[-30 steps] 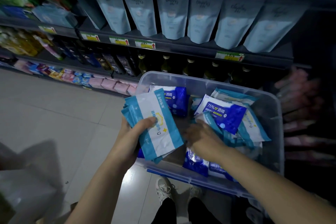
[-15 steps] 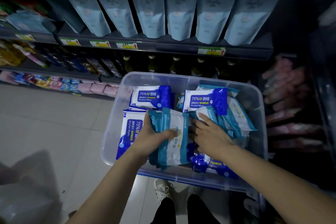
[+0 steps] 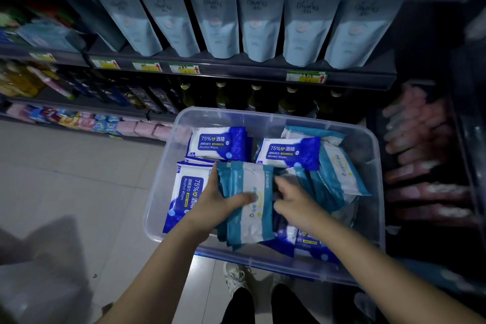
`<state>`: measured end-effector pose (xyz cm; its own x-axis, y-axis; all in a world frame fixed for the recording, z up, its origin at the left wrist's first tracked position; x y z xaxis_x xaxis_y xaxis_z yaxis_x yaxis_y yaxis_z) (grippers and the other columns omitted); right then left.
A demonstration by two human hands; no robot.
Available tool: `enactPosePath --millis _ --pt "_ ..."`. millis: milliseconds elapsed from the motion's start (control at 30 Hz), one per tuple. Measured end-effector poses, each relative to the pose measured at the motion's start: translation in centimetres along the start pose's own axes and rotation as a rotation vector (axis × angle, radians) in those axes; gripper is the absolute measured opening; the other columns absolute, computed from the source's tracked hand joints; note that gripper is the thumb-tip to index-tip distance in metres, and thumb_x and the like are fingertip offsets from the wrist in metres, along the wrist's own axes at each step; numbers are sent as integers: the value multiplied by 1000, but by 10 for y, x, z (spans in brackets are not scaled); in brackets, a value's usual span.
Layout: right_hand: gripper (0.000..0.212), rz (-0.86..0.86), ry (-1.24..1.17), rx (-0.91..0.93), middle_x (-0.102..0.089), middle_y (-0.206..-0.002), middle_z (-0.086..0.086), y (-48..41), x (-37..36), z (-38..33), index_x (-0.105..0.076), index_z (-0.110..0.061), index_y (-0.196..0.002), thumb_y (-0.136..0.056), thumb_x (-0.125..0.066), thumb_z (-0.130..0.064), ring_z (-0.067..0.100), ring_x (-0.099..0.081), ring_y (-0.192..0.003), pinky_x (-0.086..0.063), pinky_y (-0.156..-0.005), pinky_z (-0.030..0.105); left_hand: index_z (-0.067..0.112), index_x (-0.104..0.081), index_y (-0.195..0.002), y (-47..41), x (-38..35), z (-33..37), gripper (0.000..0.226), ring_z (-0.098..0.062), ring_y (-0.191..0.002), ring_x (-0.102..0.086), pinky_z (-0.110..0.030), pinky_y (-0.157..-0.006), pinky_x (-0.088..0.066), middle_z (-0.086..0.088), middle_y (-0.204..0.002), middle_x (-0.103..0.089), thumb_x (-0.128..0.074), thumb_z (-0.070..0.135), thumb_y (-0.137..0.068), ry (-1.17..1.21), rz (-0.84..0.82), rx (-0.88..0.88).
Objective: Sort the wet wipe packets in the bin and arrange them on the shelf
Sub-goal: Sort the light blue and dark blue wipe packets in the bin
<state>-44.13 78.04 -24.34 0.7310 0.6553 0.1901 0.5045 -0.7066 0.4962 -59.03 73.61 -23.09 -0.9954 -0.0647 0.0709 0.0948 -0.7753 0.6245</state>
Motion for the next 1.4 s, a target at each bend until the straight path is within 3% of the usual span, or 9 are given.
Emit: enactPosePath --millis 133,233,433,600,733,800,900,1233,1400 --pt "55 -173 -798 -100 -65 -118 14 9 -22 -3 -54 -15 -126 -73 -64 -23 29 -60 -108 -46 -96 47 26 -42 -127 2 0 -4 74 -22 -99 -68 -45 -87 -55 -3 -111 -69 -82 25 -66 88 -132 27" --pt "81 -141 -803 -216 -70 -107 11 5 -38 8 -56 -15 -124 -49 -81 -33 27 -68 -97 -55 -81 42 25 -38 -133 10 -10 -7 73 -16 -104 -66 -30 -83 -55 -1 -115 -67 -79 31 -72 51 -227 6" --pt "48 -79 -825 -275 -74 -92 9 3 -44 16 -66 -12 -108 -62 -81 -20 23 -71 -83 -56 -66 34 19 -38 -143 15 7 -2 90 -16 -125 -39 -39 -105 -40 0 -137 -42 -42 76 -73 -787 62 -297" --pt "45 42 -763 -353 -74 -91 6 -3 -40 25 -64 -16 -108 -65 -77 -21 23 -70 -83 -55 -66 35 4 -55 -129 27 48 4 49 -34 -117 -52 -41 -97 -43 -16 -129 -55 -36 34 -94 -950 591 -431" --pt "37 210 -738 -348 -70 -89 1 -14 -48 31 -56 -19 -106 -75 -76 -13 14 -68 -74 -52 -52 25 4 -3 -150 9 56 -29 58 -27 -147 2 -36 -117 -8 -11 -159 5 -30 19 -102 -1050 405 -158" --pt "55 285 -776 -344 -67 -105 1 -26 -59 35 -50 -20 -121 -74 -78 -16 16 -66 -90 -54 -66 29 5 7 -149 5 58 -34 56 -23 -146 13 -35 -119 -2 -3 -155 20 -19 20 -102 -1042 366 -163" --pt "66 335 -791 -353 -61 -122 0 -44 -78 32 -43 -18 -133 -76 -77 -26 19 -58 -109 -46 -95 37 5 10 -148 -1 68 -37 56 -22 -145 16 -33 -118 1 1 -149 25 -20 18 -102 -1030 341 -164" --pt "53 128 -669 -447 -48 -131 -9 -58 -86 28 -43 -17 -130 -85 -67 -32 13 -43 -122 -29 -110 39 13 11 -149 4 76 -31 63 -13 -143 21 -25 -114 9 5 -151 28 -26 32 -102 -952 279 -209" --pt "38 133 -534 -399 -53 -121 -5 -58 -82 25 -44 -15 -124 -90 -61 -24 15 -50 -107 -38 -91 30 13 18 -146 8 74 -27 85 -14 -139 28 -23 -107 15 3 -150 31 -40 49 -95 -1059 301 -251"
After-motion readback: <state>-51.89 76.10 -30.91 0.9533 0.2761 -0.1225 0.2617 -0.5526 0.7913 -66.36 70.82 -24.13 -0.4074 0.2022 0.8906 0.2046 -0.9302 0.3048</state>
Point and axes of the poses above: each hand's wrist, its own y-axis away from the middle knuckle, its own x-axis out of the back of the hand, z = x × y, the point moved 6 cm from there along -y, towards the middle knuckle
